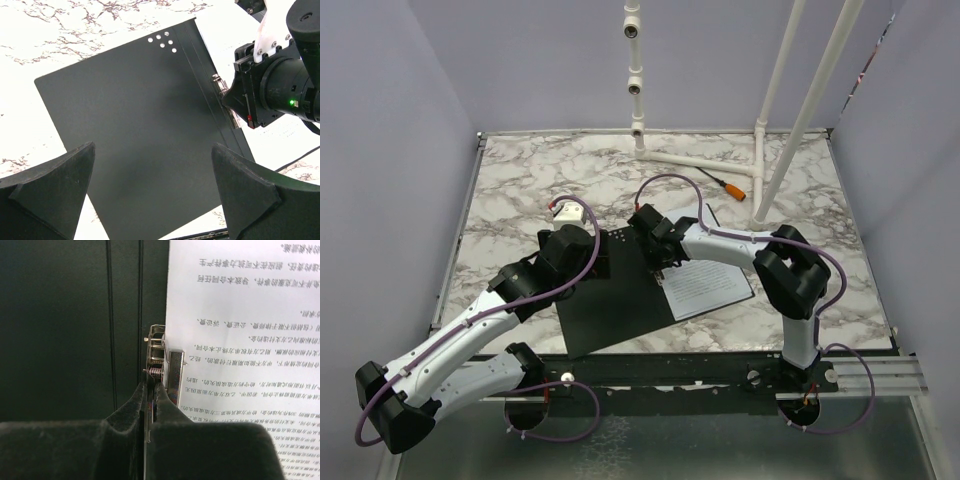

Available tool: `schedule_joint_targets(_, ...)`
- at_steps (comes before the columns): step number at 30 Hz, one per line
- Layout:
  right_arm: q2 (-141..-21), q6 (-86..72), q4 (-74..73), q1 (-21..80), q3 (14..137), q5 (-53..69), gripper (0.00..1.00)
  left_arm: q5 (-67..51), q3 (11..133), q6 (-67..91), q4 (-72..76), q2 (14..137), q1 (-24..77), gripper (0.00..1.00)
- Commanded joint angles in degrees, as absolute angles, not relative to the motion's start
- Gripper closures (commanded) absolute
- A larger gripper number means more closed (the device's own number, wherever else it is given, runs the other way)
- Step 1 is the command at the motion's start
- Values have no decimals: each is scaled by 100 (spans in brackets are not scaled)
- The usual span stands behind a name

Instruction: Put the files into the folder

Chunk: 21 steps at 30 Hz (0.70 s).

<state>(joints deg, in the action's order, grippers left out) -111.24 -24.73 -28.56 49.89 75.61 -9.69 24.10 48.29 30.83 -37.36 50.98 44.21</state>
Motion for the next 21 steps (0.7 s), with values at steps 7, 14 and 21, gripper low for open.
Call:
schedule_joint_targets(7, -11164, -2547, -2912, 5030, 7560, -1108, 100, 2625, 4773, 3120, -3707, 5016, 4379, 1)
schedule_joint_targets(14, -10764, -2524, -2888, 5028, 7493, -1054, 99, 3141, 4856, 3337, -3957, 4988, 4377, 1)
schedule_joint_targets(21, -10320, -2518, -2824, 5023, 7328, -1003, 99, 3724, 5032, 3558, -4285, 4941, 4318, 1)
